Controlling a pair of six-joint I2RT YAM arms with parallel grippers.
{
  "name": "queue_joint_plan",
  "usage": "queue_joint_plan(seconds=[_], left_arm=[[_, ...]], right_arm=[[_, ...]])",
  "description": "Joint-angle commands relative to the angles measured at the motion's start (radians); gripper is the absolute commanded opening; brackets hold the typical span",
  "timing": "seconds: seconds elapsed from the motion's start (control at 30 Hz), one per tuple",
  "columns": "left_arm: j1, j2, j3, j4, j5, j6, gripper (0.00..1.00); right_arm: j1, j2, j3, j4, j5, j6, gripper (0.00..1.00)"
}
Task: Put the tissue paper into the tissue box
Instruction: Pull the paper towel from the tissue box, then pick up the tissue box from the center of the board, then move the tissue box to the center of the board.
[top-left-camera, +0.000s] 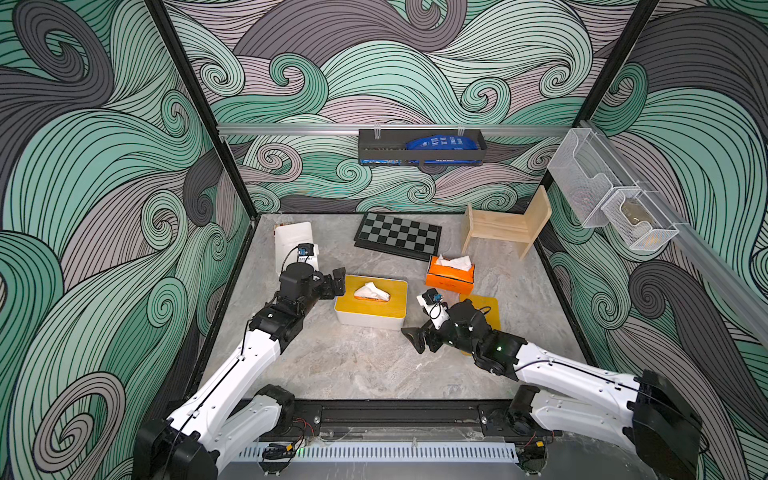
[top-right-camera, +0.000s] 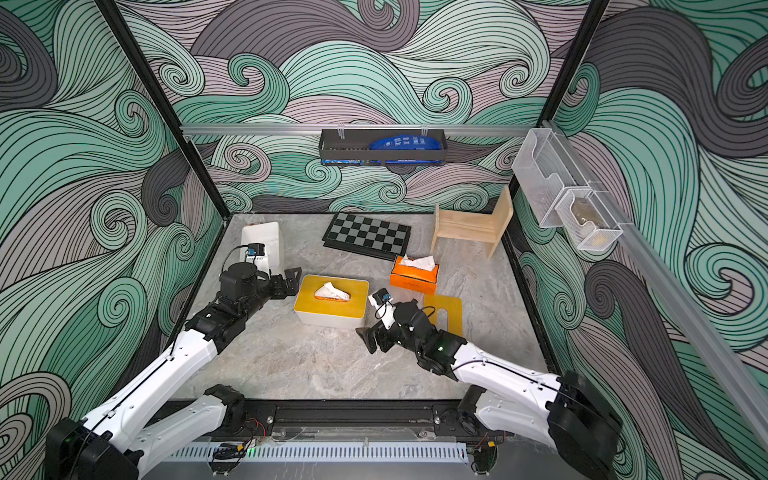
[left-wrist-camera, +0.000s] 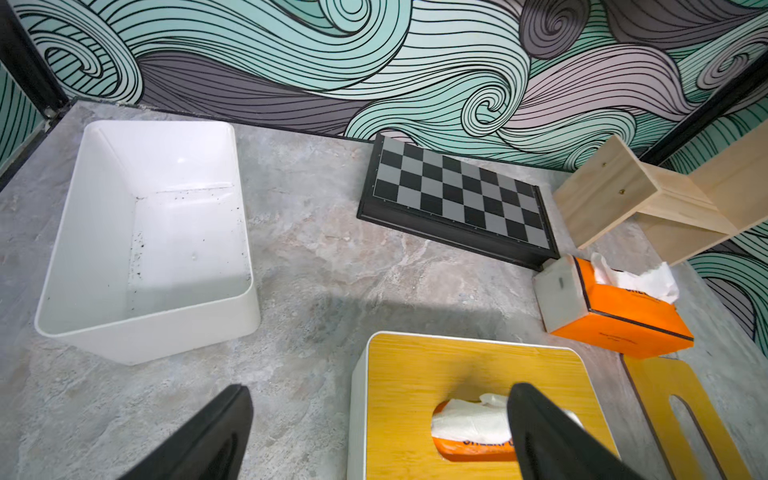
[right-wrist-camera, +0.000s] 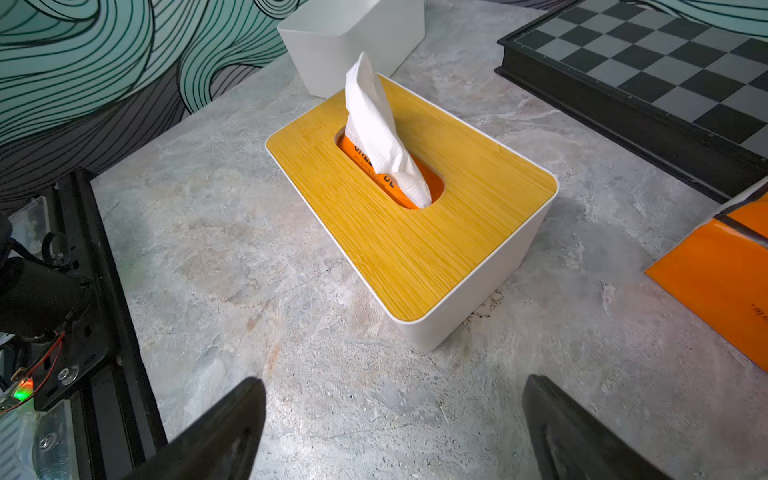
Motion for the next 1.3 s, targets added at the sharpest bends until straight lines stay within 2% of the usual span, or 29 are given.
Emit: queue_joint_plan(seconds=[0.0, 0.17, 0.33, 0.5, 0.73, 1.03, 1.27], left_arm=[[0.015, -0.003, 0.043, -0.01, -0.007, -0.02, 0.99], [0.054, 0.036, 0.075, -0.022, -0.019, -0.041, 0.99], [0.093, 0.125, 0.139, -0.064, -0.007, -0.041, 0.99], [0.108, 0.153, 0.145, -0.038, 0.032, -0.048, 0.99], [0.13, 0.203, 0.175, -0.035, 0.025, -0.032, 0.99], [0.173, 0.38, 0.317, -0.066, -0.008, -0.008, 0.99], [0.211, 0.518, 0.434, -0.055, -0.04, 0.025, 0.97]], right_arm=[[0.0, -0.02, -0.066, 0.233, 0.002, -0.037, 1.0], [0.0, 0.047, -0.151, 0.465, 0.0, -0.097, 1.0], [0.001, 0.143, -0.172, 0.61, 0.002, -0.145, 1.0], [0.002, 0.268, -0.14, 0.646, 0.008, -0.17, 1.0], [0.002, 0.412, -0.109, 0.702, 0.032, -0.153, 1.0], [0.003, 0.622, 0.032, 0.759, 0.022, -0.105, 1.0], [0.013, 0.767, 0.19, 0.732, 0.034, -0.086, 1.0]])
